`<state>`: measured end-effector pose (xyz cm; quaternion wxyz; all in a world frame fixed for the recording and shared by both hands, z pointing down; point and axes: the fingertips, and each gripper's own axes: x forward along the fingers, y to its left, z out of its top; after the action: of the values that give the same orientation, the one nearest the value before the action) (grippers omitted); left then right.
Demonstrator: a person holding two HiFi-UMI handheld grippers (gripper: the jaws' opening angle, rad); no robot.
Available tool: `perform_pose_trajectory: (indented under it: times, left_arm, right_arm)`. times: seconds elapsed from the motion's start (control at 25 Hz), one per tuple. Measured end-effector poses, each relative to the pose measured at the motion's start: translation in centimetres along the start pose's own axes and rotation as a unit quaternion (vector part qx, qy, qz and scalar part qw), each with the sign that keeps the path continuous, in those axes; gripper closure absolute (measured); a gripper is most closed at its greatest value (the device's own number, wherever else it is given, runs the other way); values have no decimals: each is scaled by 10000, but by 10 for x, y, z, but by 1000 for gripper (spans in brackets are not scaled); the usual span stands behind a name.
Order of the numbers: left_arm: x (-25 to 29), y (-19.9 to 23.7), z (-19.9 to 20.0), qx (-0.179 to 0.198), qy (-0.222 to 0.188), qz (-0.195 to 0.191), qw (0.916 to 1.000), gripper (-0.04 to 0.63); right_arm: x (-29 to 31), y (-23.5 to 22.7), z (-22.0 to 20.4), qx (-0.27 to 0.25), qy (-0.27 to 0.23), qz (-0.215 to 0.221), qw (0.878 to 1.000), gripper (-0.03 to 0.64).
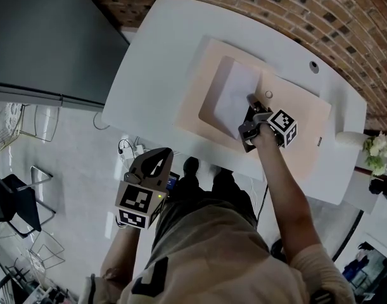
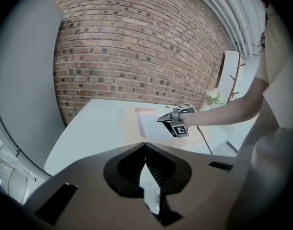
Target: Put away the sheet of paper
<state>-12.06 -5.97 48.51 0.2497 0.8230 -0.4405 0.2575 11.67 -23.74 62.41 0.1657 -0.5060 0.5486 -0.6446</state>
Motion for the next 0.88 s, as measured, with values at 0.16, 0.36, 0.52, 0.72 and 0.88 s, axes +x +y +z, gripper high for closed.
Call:
perform_pose_trajectory:
  times: [0.16, 0.36, 0.52, 0.72, 0.88]
  left_arm:
    - [0, -1, -1, -9, -4, 18, 10000, 581]
    - [-1, -2, -2, 2, -7, 29, 10000, 581]
    - [-2, -3, -4, -5, 6, 25, 10000, 581]
    - [-3, -3, -5, -12, 7, 35, 10000, 581]
    - [-4, -2, -4, 5, -7, 40, 10000, 581]
  right_arm:
    - [0, 2, -2, -38, 41, 41, 10000, 594]
    - [2, 7, -5, -167, 123, 157, 9997, 594]
    - [3, 6, -5, -307, 178, 92, 9993, 594]
    - [2, 5, -6, -410, 240, 45, 9989, 594]
    - [2, 6, -7, -534, 271, 10, 9982, 594]
